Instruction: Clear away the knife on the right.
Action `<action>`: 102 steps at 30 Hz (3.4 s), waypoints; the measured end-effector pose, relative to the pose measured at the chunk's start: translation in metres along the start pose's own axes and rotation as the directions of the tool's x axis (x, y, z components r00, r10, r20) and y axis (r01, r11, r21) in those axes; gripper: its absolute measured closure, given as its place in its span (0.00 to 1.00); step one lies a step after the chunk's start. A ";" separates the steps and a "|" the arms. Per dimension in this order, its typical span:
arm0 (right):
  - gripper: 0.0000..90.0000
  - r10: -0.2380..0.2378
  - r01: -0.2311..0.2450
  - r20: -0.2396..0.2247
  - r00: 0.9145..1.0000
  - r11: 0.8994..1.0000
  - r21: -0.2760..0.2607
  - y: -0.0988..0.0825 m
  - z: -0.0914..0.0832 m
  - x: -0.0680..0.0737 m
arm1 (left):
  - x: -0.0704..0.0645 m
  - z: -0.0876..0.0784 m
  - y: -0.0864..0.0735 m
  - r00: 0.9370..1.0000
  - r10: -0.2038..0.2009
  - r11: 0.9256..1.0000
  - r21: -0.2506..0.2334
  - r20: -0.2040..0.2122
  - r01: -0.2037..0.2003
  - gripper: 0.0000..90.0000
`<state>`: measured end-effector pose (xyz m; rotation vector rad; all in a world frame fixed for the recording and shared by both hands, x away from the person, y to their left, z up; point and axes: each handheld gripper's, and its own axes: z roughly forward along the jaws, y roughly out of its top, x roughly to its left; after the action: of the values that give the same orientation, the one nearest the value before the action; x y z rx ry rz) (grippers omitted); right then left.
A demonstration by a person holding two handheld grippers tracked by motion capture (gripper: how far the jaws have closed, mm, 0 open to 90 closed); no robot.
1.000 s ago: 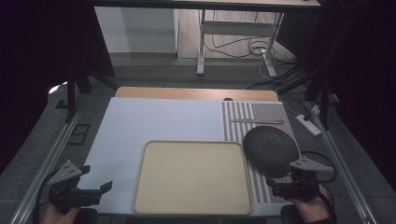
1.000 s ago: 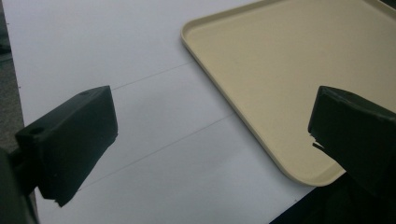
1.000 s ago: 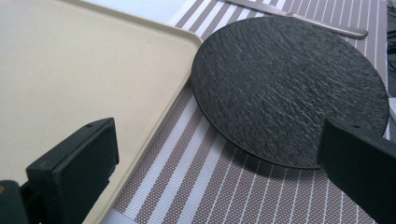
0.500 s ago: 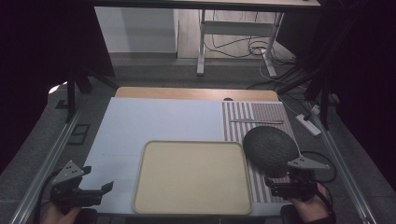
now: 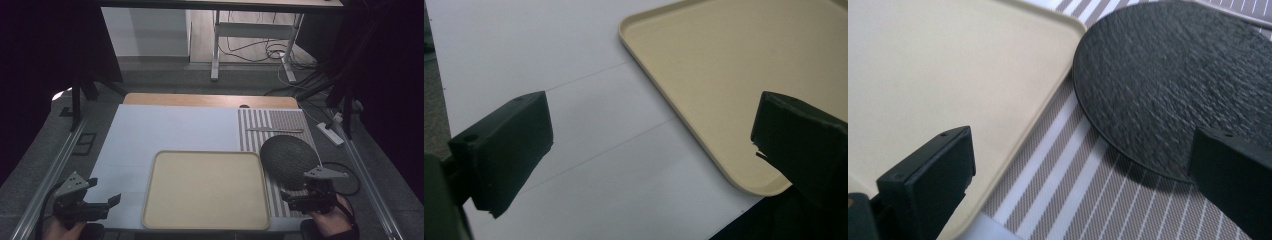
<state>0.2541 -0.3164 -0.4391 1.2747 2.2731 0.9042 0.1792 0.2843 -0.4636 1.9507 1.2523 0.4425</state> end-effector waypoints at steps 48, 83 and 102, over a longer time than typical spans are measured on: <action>0.01 0.034 -0.034 -0.012 0.999 0.999 -0.009 0.036 0.047 -0.032 | 0.002 0.000 0.000 1.000 -0.020 1.000 -0.009 0.011 0.020 0.03; 0.01 0.085 -0.089 0.059 0.995 0.993 0.079 0.066 0.102 -0.080 | 0.003 0.000 0.000 1.000 -0.021 1.000 -0.002 0.012 0.021 0.03; 0.01 0.093 -0.107 0.121 0.988 0.988 0.112 0.093 0.133 -0.114 | 0.003 0.000 0.000 1.000 -0.026 1.000 -0.003 0.013 0.026 0.03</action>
<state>0.4497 -0.3326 -0.4690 1.4642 2.2171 0.7176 0.1807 0.2871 -0.4643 1.9291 1.2662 0.4178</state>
